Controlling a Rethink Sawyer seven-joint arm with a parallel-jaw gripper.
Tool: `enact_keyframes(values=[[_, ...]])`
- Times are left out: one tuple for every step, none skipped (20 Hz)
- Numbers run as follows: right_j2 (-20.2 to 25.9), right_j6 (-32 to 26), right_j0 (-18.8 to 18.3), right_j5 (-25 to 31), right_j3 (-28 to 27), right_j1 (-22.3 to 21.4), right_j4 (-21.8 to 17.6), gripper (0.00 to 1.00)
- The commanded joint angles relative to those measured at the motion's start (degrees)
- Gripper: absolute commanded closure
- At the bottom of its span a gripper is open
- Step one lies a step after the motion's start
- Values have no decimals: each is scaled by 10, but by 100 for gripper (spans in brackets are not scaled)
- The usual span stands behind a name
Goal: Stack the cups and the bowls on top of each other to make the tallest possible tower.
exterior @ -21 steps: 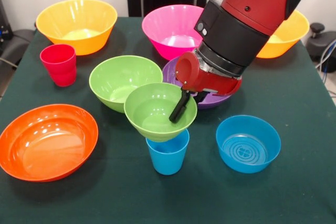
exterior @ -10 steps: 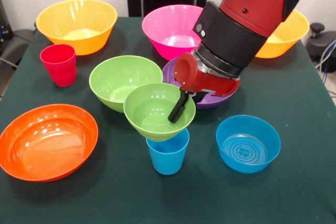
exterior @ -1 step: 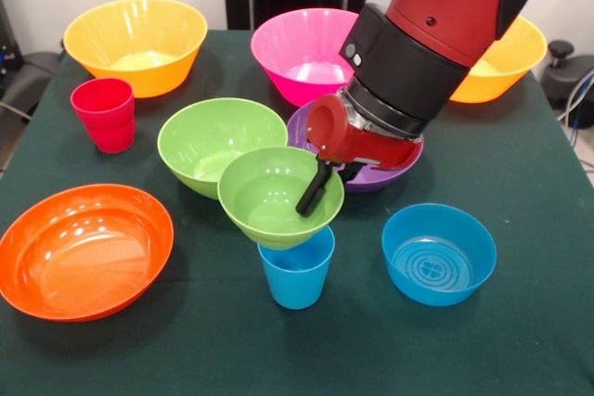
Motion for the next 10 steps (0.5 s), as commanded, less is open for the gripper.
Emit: enact_keyframes(values=[[56, 98, 7, -40, 48, 22, -11, 100], [56, 99, 7, -40, 46, 23, -10, 100], [57, 100, 7, -42, 46, 23, -10, 100], [57, 100, 7, -40, 44, 24, -9, 100], [60, 101, 6, -43, 46, 23, -8, 100], [60, 101, 6, -42, 44, 24, -7, 100], [61, 103, 6, -44, 45, 23, -6, 100], [62, 104, 6, -45, 48, 23, -6, 100], [63, 105, 6, -47, 49, 22, -5, 100], [64, 107, 6, -50, 53, 21, -4, 100]])
